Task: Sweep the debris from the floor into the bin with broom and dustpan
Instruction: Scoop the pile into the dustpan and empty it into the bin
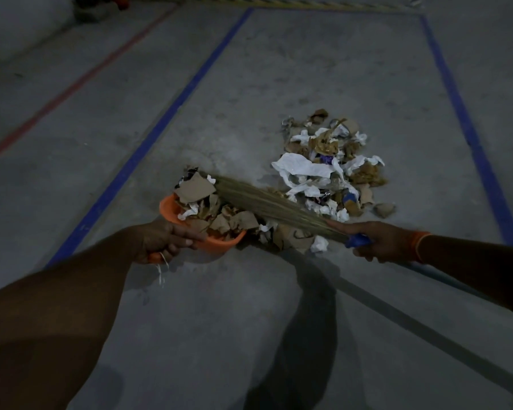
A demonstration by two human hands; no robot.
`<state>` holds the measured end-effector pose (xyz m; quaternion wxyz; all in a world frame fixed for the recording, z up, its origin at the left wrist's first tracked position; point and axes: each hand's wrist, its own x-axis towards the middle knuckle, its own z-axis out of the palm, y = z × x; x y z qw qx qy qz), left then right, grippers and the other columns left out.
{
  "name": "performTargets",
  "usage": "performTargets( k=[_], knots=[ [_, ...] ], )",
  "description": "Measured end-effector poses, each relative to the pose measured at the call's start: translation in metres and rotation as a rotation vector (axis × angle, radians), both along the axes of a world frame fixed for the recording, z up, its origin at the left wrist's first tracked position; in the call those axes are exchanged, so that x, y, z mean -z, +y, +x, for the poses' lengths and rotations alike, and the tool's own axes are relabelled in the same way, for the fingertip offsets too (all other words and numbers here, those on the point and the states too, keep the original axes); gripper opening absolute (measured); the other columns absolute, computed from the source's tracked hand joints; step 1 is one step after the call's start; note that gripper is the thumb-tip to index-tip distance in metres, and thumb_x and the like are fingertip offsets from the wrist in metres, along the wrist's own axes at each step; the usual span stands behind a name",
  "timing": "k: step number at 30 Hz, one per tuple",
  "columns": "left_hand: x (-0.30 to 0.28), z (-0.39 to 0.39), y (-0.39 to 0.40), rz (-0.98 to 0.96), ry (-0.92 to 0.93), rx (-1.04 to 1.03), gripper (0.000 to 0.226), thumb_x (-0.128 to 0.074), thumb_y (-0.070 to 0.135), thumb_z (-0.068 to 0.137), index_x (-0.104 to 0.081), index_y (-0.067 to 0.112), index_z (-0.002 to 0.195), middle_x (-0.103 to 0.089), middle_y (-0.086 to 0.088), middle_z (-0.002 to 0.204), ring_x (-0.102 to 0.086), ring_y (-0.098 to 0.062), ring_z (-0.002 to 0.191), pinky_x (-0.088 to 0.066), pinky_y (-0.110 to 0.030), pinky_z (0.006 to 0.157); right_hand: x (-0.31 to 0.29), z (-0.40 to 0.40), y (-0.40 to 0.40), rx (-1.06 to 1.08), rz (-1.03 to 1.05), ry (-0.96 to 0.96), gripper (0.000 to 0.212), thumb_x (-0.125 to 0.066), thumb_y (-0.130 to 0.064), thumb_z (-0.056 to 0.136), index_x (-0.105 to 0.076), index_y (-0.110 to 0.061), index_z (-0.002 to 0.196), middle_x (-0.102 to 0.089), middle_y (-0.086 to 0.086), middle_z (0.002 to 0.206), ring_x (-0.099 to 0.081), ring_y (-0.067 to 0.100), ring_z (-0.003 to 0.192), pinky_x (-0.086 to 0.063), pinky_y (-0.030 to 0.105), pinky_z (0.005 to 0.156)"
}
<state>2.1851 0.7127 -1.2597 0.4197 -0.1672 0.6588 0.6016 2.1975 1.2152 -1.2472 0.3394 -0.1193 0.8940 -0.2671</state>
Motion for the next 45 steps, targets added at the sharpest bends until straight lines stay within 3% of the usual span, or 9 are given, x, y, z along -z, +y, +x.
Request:
performTargets(
  k=[4, 11, 16, 22, 26, 34, 37, 42, 45],
  knots=[
    [0.000, 0.003, -0.006, -0.024, 0.008, 0.014, 0.034, -0.049, -0.010, 0.097, -0.068, 0.003, 0.122, -0.068, -0.014, 0.105, -0.035, -0.001, 0.044, -0.030, -0.013, 0.034, -0.017, 0.004, 0.008, 0.036, -0.035, 0.031, 0.076, -0.059, -0.012, 0.093, -0.023, -0.071, 0.125, -0.061, 0.015, 0.096, -0.058, 0.021, 0.070, -0.054, 0.027, 0.058],
    [-0.009, 0.014, -0.017, -0.041, 0.024, 0.029, 0.035, -0.046, -0.012, 0.097, -0.067, 0.002, 0.122, -0.069, -0.012, 0.106, -0.033, -0.001, 0.041, -0.029, -0.013, 0.031, -0.031, -0.010, 0.007, 0.050, -0.053, 0.093, 0.081, -0.059, -0.011, 0.093, -0.019, -0.059, 0.143, -0.063, 0.016, 0.097, -0.058, 0.024, 0.067, -0.057, 0.044, 0.059],
    [-0.011, 0.019, -0.031, -0.047, 0.029, 0.048, 0.039, -0.048, -0.011, 0.096, -0.079, 0.010, 0.105, -0.074, -0.008, 0.103, -0.032, -0.003, 0.046, -0.029, -0.014, 0.034, -0.036, -0.014, -0.006, 0.050, -0.049, 0.119, 0.081, -0.058, -0.010, 0.093, -0.017, -0.059, 0.144, -0.062, 0.013, 0.085, -0.057, 0.020, 0.062, -0.056, 0.037, 0.057],
    [-0.017, 0.038, -0.063, -0.074, 0.008, 0.024, 0.034, -0.051, -0.009, 0.096, -0.078, 0.009, 0.106, -0.074, -0.007, 0.106, -0.033, -0.003, 0.047, -0.026, -0.014, 0.037, -0.036, -0.036, -0.036, 0.026, 0.008, 0.134, 0.078, -0.057, -0.004, 0.093, -0.018, -0.045, 0.148, -0.052, -0.011, 0.086, -0.059, 0.016, 0.065, -0.054, 0.025, 0.054],
    [-0.024, 0.056, -0.085, -0.110, -0.015, -0.081, 0.034, -0.047, -0.011, 0.097, -0.076, 0.005, 0.106, -0.074, -0.005, 0.090, -0.033, -0.003, 0.043, -0.028, -0.014, 0.032, -0.033, -0.061, -0.060, -0.006, 0.050, 0.176, 0.083, -0.060, -0.006, 0.091, -0.016, -0.054, 0.143, -0.053, -0.001, 0.121, -0.066, 0.035, 0.079, -0.060, 0.041, 0.066],
    [-0.009, 0.075, -0.130, -0.132, -0.091, -0.202, 0.032, -0.049, -0.011, 0.095, -0.072, 0.003, 0.112, -0.074, -0.005, 0.092, -0.036, -0.005, 0.045, -0.031, -0.015, 0.034, -0.015, -0.120, -0.119, -0.023, 0.114, 0.286, 0.079, -0.056, -0.002, 0.090, -0.021, -0.039, 0.151, -0.051, 0.005, 0.109, -0.055, 0.009, 0.052, -0.043, 0.015, 0.042],
    [0.000, 0.076, -0.139, -0.126, -0.091, -0.231, 0.031, -0.050, -0.011, 0.095, -0.071, 0.002, 0.113, -0.071, -0.005, 0.090, -0.036, -0.004, 0.046, -0.031, -0.015, 0.034, -0.005, -0.136, -0.138, -0.081, 0.140, 0.259, 0.077, -0.057, -0.003, 0.089, -0.024, -0.034, 0.152, -0.055, 0.017, 0.126, -0.062, 0.021, 0.067, -0.051, 0.029, 0.057],
    [0.012, 0.070, -0.142, -0.120, -0.101, -0.227, 0.030, -0.052, -0.009, 0.094, -0.068, -0.001, 0.118, -0.064, -0.008, 0.094, -0.037, -0.004, 0.046, -0.031, -0.016, 0.035, 0.011, -0.130, -0.148, -0.145, 0.175, 0.230, 0.049, -0.055, -0.007, 0.092, -0.047, -0.020, 0.138, -0.057, 0.008, 0.084, -0.051, 0.014, 0.060, -0.038, 0.018, 0.051],
    [0.016, 0.067, -0.144, -0.122, -0.115, -0.205, 0.029, -0.053, -0.009, 0.094, -0.074, 0.002, 0.112, -0.070, -0.006, 0.093, -0.038, -0.004, 0.047, -0.033, -0.016, 0.035, 0.023, -0.119, -0.138, -0.184, 0.169, 0.233, 0.052, -0.058, -0.012, 0.091, -0.047, -0.021, 0.140, -0.061, 0.008, 0.104, -0.061, 0.022, 0.088, -0.042, 0.026, 0.071]
  ],
)
